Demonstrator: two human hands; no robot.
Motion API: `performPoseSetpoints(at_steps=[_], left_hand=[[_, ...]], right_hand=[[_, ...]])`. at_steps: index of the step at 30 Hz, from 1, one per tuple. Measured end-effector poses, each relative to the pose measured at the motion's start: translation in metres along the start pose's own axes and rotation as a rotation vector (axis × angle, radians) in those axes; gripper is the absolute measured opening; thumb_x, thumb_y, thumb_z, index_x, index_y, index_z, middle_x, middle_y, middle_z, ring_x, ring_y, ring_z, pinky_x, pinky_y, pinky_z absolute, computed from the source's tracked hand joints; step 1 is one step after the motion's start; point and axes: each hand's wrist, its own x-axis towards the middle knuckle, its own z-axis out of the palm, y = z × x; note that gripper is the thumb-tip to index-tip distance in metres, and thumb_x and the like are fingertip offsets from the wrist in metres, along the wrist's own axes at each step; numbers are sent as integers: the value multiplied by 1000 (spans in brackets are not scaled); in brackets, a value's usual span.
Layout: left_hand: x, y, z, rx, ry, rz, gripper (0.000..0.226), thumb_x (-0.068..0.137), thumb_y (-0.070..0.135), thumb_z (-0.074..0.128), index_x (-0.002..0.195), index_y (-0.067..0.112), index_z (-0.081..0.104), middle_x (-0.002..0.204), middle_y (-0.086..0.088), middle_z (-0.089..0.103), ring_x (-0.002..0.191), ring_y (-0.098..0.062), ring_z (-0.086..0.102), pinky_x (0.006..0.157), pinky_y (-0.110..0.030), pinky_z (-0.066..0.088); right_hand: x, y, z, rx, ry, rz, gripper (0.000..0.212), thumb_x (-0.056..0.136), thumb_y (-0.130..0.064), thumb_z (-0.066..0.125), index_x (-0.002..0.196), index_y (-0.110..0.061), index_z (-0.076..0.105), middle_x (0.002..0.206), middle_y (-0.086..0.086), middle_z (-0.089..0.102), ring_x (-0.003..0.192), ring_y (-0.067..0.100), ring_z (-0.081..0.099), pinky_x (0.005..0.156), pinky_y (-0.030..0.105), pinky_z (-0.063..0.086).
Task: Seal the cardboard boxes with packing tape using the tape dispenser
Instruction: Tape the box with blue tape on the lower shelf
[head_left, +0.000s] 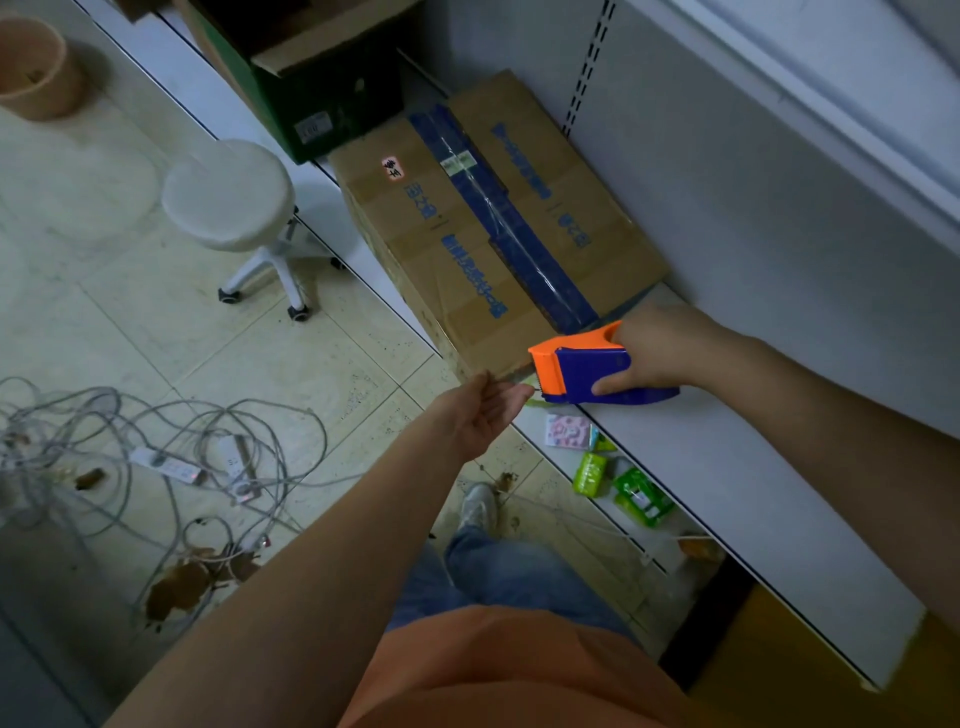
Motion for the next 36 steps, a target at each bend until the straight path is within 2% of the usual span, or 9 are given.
performPoseSetpoints(at_steps=[5,9,13,16,19,23,29,32,36], left_hand=[[3,-3,2,-46,24,-21,40,106,26,44,101,-11,57,93,-27,67,70,-30,71,63,-34,60],[2,-8,7,-147,46,-15,38,104,26,47,99,-10,58,83,-24,70,58,-28,72,60,-33,59],[3,-14,16,-295,103,5,37,104,22,50,124,-8,58,119,-19,68,105,-26,70,60,-28,57],[7,-16,18,-280,137,49,29,103,21,51,114,-3,62,130,-18,64,82,-21,68,60,-27,57],[6,-14,16,-243,163,76,23,101,19,56,88,1,61,125,-17,66,86,-21,69,74,-26,60],[7,-6,13,-149,212,181,25,98,22,62,107,-1,68,99,-14,75,78,-17,73,65,-23,61],[7,13,4,362,427,325,34,88,33,75,77,2,71,66,-10,73,53,-15,68,51,-25,55],[11,15,-5,751,481,566,38,90,39,71,70,8,77,56,-1,70,52,-13,68,66,-31,60],[12,16,-5,913,493,662,32,91,34,68,68,15,76,58,0,71,59,-17,72,70,-37,62]], right_hand=[[0,1,4,-4,16,7,63,79,-75,55,109,-20,58,95,0,63,79,16,53,59,27,41],[0,-1,3,-19,14,4,62,79,-76,54,107,-21,57,82,-5,54,76,15,51,54,25,35],[2,-4,7,7,-3,-11,58,79,-75,55,98,-21,53,76,-6,48,75,16,51,55,26,36],[5,-9,10,22,16,-19,54,79,-75,55,92,-24,45,78,-5,47,77,16,50,57,27,36],[6,-13,11,44,48,-18,54,80,-74,56,94,-24,44,84,-4,50,79,15,48,55,26,34],[8,-15,6,91,112,2,53,81,-73,55,96,-23,48,77,-7,44,76,14,48,51,25,31],[15,-14,-3,72,114,1,51,81,-72,57,91,-23,42,77,-6,42,78,15,46,53,26,32],[19,-12,1,81,107,3,53,82,-70,58,99,-20,49,88,-1,55,80,15,46,55,26,33],[22,-16,6,104,95,20,52,83,-67,60,99,-19,48,88,0,57,80,16,47,58,26,35]])
